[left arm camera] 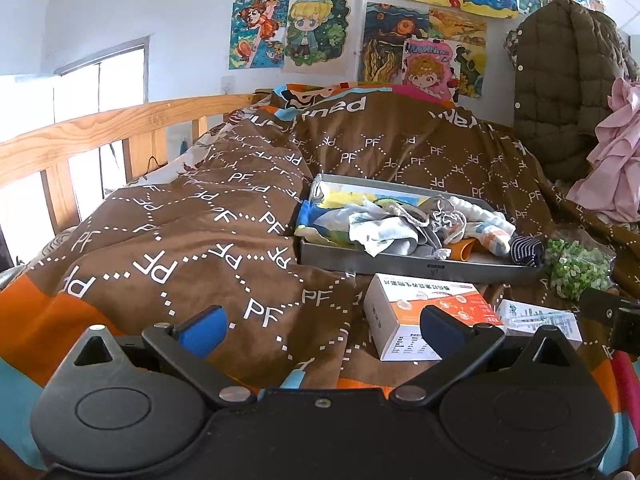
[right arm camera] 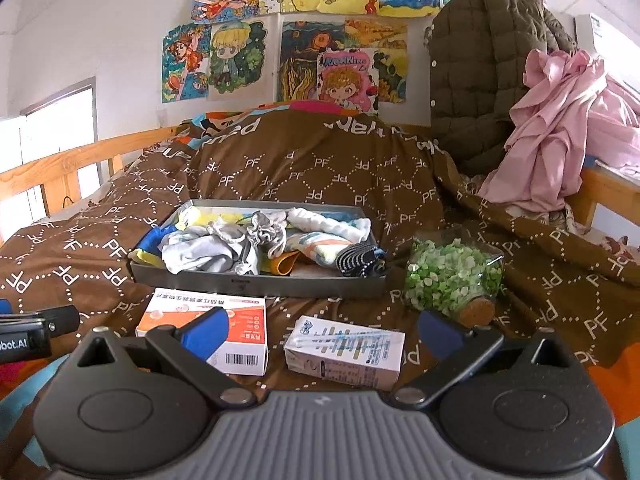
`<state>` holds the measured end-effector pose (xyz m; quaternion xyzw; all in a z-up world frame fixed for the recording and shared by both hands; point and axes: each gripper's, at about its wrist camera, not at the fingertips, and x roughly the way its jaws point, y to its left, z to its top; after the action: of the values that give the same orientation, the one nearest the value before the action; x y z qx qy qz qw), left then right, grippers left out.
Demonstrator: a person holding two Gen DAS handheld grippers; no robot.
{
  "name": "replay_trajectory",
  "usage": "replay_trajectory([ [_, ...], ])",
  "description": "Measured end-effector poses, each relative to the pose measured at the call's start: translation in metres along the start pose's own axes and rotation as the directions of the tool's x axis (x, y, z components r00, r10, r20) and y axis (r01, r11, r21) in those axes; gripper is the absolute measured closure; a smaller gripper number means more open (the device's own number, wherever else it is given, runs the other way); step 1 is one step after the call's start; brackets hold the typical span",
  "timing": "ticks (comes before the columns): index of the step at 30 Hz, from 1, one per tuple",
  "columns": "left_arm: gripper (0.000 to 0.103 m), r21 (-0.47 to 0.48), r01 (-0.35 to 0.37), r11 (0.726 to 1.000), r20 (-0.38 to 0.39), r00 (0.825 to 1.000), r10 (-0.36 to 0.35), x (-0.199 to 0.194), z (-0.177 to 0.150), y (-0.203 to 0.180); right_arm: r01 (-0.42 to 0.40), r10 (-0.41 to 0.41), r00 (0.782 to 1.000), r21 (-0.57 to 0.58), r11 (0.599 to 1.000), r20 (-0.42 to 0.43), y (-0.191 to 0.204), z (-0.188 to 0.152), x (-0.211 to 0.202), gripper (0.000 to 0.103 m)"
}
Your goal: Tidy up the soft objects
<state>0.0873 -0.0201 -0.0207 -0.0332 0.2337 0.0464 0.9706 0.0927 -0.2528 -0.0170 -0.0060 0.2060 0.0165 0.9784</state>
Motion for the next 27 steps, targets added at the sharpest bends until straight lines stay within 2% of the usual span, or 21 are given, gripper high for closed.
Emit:
replay_trajectory([
  [27, 0.001, 0.016, 0.007, 1.0, -0.012, 1.0, -0.006, 0.0019, -0.0016, -0.0016, -0.012, 0.011, 1.0, -0.025, 1.0, -0.028, 0.0022, -0.0028, 0.0046, 0.0],
])
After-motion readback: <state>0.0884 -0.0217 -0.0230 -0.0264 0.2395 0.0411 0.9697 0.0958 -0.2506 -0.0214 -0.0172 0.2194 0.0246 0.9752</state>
